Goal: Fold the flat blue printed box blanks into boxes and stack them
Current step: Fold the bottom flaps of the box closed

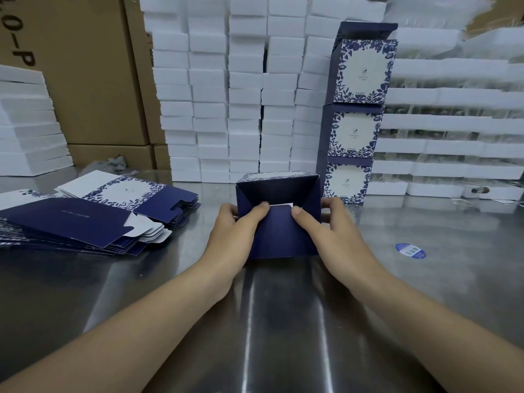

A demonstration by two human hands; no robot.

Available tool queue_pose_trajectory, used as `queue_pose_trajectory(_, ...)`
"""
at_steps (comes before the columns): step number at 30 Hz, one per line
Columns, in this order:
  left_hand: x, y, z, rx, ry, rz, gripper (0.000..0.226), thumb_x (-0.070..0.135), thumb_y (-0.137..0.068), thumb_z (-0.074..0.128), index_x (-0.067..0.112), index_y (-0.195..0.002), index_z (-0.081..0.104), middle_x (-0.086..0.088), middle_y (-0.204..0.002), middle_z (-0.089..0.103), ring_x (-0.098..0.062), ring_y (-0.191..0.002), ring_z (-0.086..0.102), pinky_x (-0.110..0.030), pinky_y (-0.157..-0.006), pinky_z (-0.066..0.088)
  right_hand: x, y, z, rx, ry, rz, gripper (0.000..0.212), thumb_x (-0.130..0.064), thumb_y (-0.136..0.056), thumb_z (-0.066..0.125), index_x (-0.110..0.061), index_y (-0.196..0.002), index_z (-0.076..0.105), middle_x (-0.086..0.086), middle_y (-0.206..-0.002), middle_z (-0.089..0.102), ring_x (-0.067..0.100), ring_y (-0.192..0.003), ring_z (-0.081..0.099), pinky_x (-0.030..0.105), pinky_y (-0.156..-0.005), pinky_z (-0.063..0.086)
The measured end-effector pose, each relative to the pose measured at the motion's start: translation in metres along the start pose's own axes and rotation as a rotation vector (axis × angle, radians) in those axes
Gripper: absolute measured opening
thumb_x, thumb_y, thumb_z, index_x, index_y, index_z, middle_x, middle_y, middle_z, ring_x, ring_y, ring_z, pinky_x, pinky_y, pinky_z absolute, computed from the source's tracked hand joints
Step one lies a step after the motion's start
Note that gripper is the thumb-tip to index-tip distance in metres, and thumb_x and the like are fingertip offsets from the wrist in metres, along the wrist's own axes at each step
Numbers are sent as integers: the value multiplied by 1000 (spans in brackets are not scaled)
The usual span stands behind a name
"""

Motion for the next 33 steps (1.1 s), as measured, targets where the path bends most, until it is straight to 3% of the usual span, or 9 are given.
queue_pose_trajectory(4, 1, 0, 2, -74, 86, -27, 52, 55, -85, 81, 24, -122, 61, 1, -111, 79, -16, -97, 79, -46, -94, 63, 0, 0, 3, -41, -39, -27, 71, -74, -68, 73, -39, -126, 51, -17, -123, 66, 4, -106, 71, 41, -99, 58)
queue_pose_trajectory(8, 5, 2, 9, -156, 45, 53, 49, 50, -94, 73, 33, -137, 57, 10, -122, 76, -8, -106, 75, -34, -92, 62, -2, 2, 5, -81, -22, -100, 64, -57, -86, 78, -39, -141, 51, -21, -126, 70, 0, -113, 68, 40, -105, 54)
queue_pose_trajectory(12, 8, 6, 15, -190, -17, 151, 47, 48, -102, 63, 46, -147, 49, 26, -125, 71, 3, -114, 68, -36, -108, 53, -4, 3, 7, -105, -12, -168, 48, -52, -95, 72, -40, -140, 58, -23, -123, 73, 0, -116, 68, 40, -108, 51)
queue_pose_trajectory(15, 7, 4, 17, -197, -55, 197, 71, 46, -103, 63, 49, -162, 24, 21, -154, 54, -7, -139, 55, -45, -121, 42, -4, 2, 6, -120, -5, -179, 47, -54, -96, 70, -44, -140, 57, -27, -124, 71, -4, -116, 66, 36, -107, 50)
queue_pose_trajectory(17, 6, 4, 18, -205, -71, 214, 78, 47, -102, 65, 53, -163, 16, 18, -162, 45, -11, -146, 48, -48, -123, 39, -4, 1, 5, -131, -1, -185, 48, -55, -96, 69, -47, -141, 55, -29, -124, 71, -6, -116, 66, 33, -105, 50)
queue_pose_trajectory(21, 4, 4, 16, -169, -69, 266, 61, 40, -104, 64, 49, -156, 34, 28, -138, 63, 0, -126, 63, -43, -115, 49, -3, -1, 3, -129, -3, -198, 45, -49, -102, 65, -46, -144, 53, -31, -125, 70, -8, -116, 65, 29, -104, 49)
queue_pose_trajectory(25, 5, 3, 13, -127, 5, 264, 58, 40, -100, 70, 48, -151, 44, 24, -132, 69, -7, -124, 67, -46, -112, 51, -4, -1, 7, -109, -57, -216, 41, -43, -107, 58, -40, -147, 54, -29, -131, 68, -7, -122, 62, 29, -108, 46)
queue_pose_trajectory(29, 7, 3, 11, -97, 42, 277, 59, 38, -95, 73, 44, -148, 47, 22, -127, 71, -10, -120, 69, -47, -108, 54, -6, 3, 7, -84, -40, -257, 40, -43, -106, 60, -42, -145, 54, -32, -128, 68, -10, -118, 63, 11, -94, 48)
queue_pose_trajectory(33, 7, 1, 9, -63, 49, 285, 62, 35, -94, 74, 42, -149, 47, 21, -127, 70, -9, -119, 69, -46, -107, 55, -6, 4, 5, -66, 21, -278, 45, -39, -102, 65, -44, -145, 53, -28, -129, 68, -7, -118, 63, 21, -97, 48)
Point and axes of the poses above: each hand's wrist, its own y-axis away from the middle knuckle, its own z-axis out of the palm, x = y × z, the point moved 4 cm from there along -y, towards the middle knuckle
